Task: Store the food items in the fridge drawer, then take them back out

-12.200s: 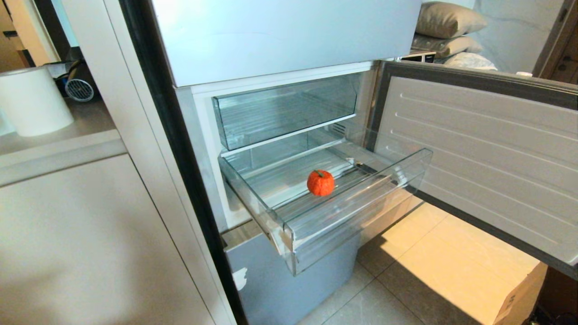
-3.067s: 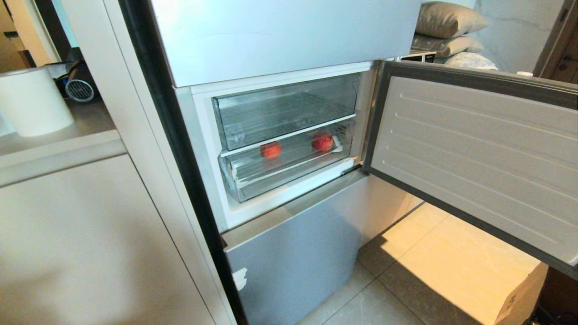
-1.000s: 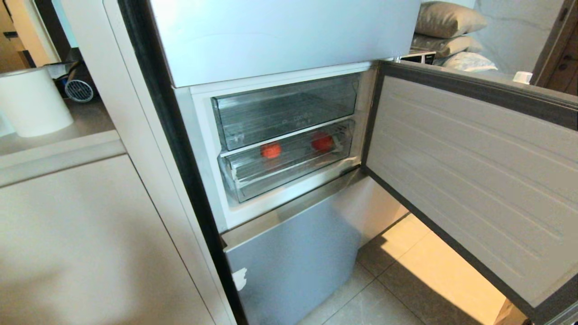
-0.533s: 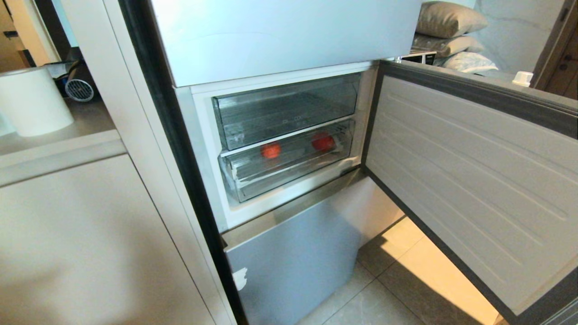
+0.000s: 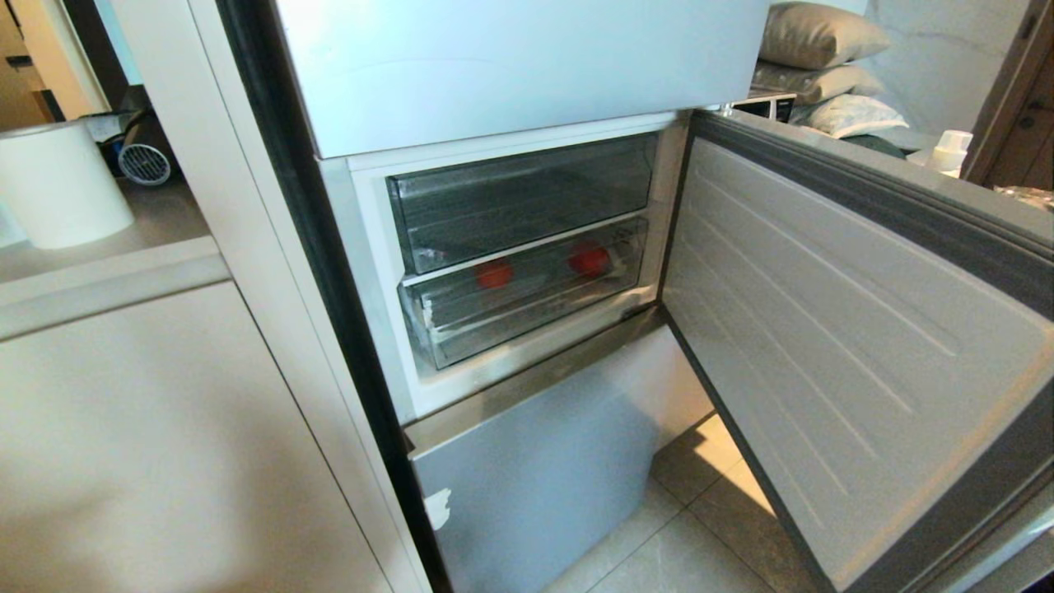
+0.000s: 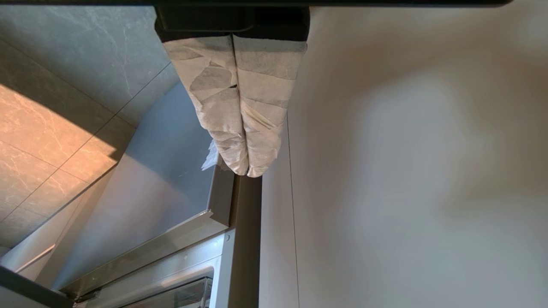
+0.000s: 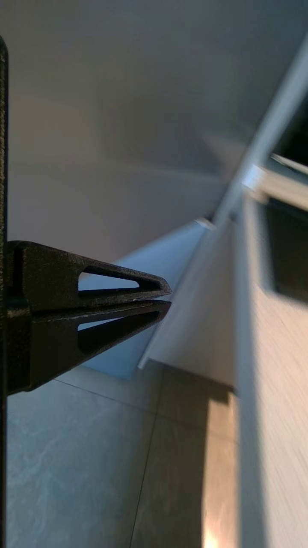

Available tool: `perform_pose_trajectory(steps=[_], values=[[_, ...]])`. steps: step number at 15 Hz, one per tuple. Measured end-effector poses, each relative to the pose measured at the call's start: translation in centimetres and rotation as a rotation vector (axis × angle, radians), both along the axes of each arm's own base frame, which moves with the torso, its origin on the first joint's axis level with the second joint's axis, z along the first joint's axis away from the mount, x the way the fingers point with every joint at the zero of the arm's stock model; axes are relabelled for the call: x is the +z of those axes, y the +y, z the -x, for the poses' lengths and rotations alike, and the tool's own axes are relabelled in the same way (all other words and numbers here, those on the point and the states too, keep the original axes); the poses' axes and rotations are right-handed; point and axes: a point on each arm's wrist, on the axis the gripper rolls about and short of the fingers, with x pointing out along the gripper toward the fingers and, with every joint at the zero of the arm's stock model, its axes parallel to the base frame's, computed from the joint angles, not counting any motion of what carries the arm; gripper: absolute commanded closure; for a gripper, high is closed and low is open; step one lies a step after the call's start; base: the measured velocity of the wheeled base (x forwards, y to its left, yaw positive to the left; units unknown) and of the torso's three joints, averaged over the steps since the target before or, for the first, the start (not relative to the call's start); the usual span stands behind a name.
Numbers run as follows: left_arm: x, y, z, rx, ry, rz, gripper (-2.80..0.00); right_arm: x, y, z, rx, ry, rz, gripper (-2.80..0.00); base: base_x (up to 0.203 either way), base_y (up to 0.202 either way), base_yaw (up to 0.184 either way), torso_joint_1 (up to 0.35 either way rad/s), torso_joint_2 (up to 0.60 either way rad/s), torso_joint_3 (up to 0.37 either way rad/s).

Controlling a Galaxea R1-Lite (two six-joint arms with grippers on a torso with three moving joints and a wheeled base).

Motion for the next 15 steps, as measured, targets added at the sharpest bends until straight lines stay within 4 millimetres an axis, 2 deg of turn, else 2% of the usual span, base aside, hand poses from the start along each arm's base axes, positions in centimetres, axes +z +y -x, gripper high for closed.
perform_pose_trajectory(steps=[4,8,11,13,15], values=[[0.0,0.0,0.0,0.0,0.001,0.0,0.0,1.5,9.7,0.3,0.201,-0.052,0.045,0.0,0.0,0.0,0.0,0.0,0.0,0.0],[0.0,0.0,0.0,0.0,0.0,0.0,0.0,3.8,19.5,0.6,0.406,-0.143,0.06,0.0,0.0,0.0,0.0,0.0,0.0,0.0],[0.0,0.0,0.0,0.0,0.0,0.0,0.0,4.9,25.4,-1.2,0.517,-0.191,0.046,0.0,0.0,0.0,0.0,0.0,0.0,0.0],[0.0,0.0,0.0,0.0,0.0,0.0,0.0,5.3,29.0,-3.3,0.563,-0.228,0.038,0.0,0.0,0.0,0.0,0.0,0.0,0.0],[0.0,0.0,0.0,0.0,0.0,0.0,0.0,4.8,31.6,-5.1,0.586,-0.243,0.037,0.0,0.0,0.0,0.0,0.0,0.0,0.0]])
